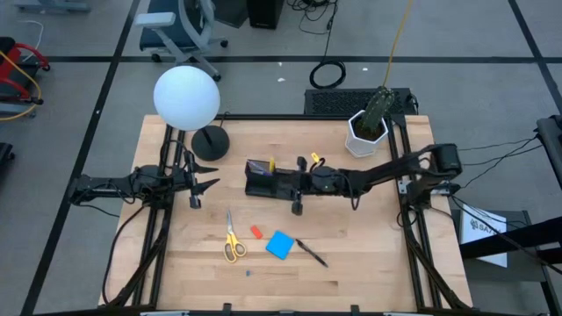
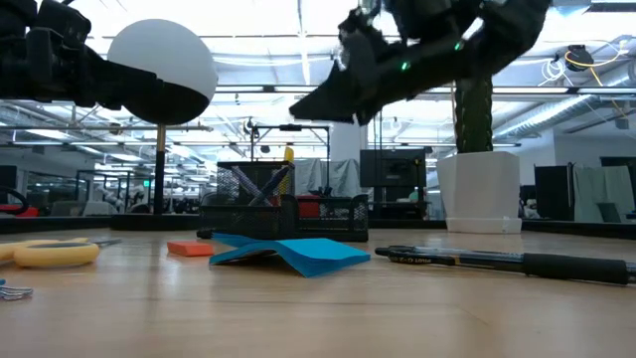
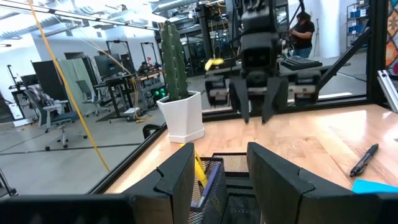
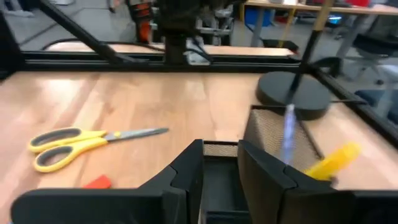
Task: Pick and place office supplies into organizer
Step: Put the black pen into the desk organizer
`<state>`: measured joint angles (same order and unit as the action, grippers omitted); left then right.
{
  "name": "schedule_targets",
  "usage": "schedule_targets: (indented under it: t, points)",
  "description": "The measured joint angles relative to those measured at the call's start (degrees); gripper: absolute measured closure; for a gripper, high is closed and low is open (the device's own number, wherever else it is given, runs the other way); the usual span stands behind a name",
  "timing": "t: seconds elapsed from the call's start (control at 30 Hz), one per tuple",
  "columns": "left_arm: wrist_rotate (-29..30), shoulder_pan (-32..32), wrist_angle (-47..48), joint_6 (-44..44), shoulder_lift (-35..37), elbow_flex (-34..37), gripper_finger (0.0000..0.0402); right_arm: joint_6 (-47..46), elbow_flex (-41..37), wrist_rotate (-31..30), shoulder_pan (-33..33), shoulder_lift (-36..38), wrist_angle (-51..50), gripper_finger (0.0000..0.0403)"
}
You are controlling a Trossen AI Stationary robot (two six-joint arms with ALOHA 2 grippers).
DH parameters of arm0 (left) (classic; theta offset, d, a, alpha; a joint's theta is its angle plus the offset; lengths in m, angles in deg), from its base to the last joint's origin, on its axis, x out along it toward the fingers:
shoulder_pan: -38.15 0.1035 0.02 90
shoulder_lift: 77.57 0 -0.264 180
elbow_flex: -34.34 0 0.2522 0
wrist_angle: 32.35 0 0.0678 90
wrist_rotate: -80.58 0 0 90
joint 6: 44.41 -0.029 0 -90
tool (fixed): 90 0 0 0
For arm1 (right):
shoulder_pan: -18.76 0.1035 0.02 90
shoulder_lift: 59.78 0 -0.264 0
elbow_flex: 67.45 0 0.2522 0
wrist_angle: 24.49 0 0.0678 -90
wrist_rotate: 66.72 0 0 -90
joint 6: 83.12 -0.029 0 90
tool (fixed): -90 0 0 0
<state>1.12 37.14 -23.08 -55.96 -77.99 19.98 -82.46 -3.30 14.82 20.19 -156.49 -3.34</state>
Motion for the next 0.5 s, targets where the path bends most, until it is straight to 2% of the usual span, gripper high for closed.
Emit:
schedule_targets:
  t: [0.13, 0.27, 0.5]
  points:
    - [0.00, -0.01, 0.01, 0.00, -0.01, 0.00, 0.0247, 0.82, 2.02, -9.32, 3.18, 4.31, -10.93, 0.0312]
    - [0.00, -0.01, 0.01, 0.00, -0.01, 0.00, 0.0247, -0.93, 8.24, -18.29, 6.74, 5.78, -29.11, 0.0312]
    - [0.00, 0.02, 0.03, 0.00, -0.01, 0.00, 0.0247, -19.60, 20.89, -18.40, 10.60, 4.01, -56.99, 0.0312]
